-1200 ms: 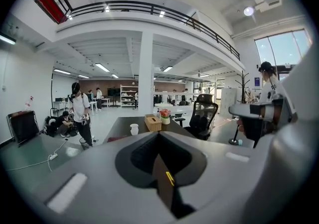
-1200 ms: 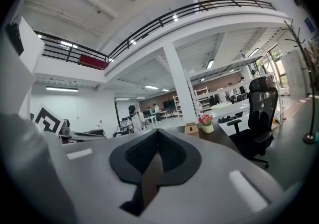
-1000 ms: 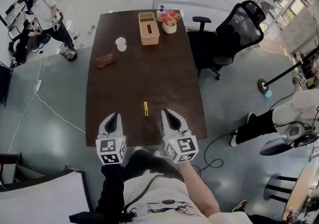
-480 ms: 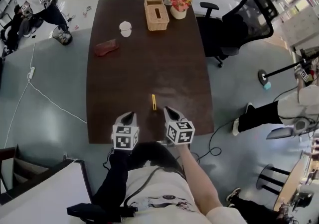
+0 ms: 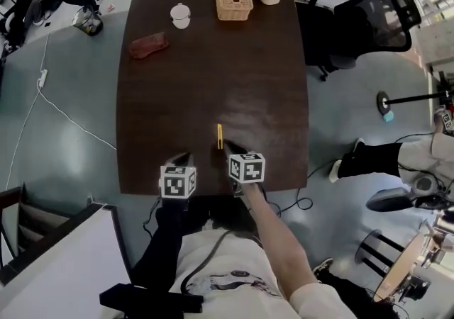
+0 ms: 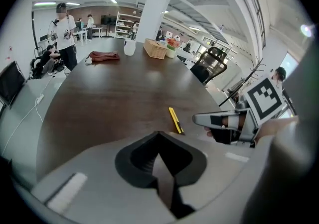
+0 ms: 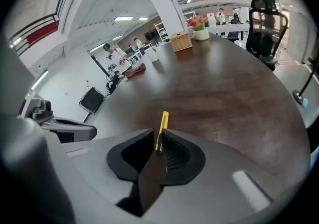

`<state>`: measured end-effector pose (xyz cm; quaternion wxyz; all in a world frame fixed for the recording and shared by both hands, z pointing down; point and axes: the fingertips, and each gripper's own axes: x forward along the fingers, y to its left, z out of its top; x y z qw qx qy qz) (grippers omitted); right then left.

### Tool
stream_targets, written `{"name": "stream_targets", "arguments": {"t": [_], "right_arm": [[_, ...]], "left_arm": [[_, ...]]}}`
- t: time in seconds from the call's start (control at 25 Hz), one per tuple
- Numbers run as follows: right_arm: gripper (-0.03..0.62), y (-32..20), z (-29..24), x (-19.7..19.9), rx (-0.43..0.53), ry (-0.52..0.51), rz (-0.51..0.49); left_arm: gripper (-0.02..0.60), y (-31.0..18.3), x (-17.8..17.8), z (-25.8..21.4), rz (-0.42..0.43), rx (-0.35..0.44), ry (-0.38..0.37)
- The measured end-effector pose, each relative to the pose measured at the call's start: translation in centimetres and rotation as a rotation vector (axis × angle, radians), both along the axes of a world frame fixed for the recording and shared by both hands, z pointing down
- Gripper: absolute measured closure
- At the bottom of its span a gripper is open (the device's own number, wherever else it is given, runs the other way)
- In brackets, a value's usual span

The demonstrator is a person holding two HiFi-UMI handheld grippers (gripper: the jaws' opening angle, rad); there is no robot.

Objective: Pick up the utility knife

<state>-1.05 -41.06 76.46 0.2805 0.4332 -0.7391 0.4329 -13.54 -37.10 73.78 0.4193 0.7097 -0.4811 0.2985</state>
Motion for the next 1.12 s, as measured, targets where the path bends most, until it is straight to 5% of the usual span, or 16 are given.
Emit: {"name": "stream_targets", "arguments": {"t": [0.32,0.48,0.72,0.88,1.12], "right_arm": [[0.398,-1.2,3.0,-1.7,-0.079,0.083,-0.102],[0.387,-1.3,4.4,-1.4,-0.117,0.166,-0.129],[0.424,0.2,5.6,-1.4,-0.162,0.298,-0.121],[0.453,-0.7,5.1,-1.4,-0.09,0.38,-0.139],[0.53,-0.4,5.2,-1.7,-0.088,0.344,-0.168]], "left_arm": [[0.581,-0.2,-2.6,0.5,-0.093,-0.02,-0.007],[0.581,-0.7,-3.0,0.4,-0.107,-0.005,0.003],[0.581,-0.9,-3.6,0.0,-0.117,-0.008,0.01],[0.581,-1.1,-3.9,-0.1,-0.118,-0.006,0.016],[0.581,-1.2,-4.0,-0.3,-0.102,0.003,0.015]]}}
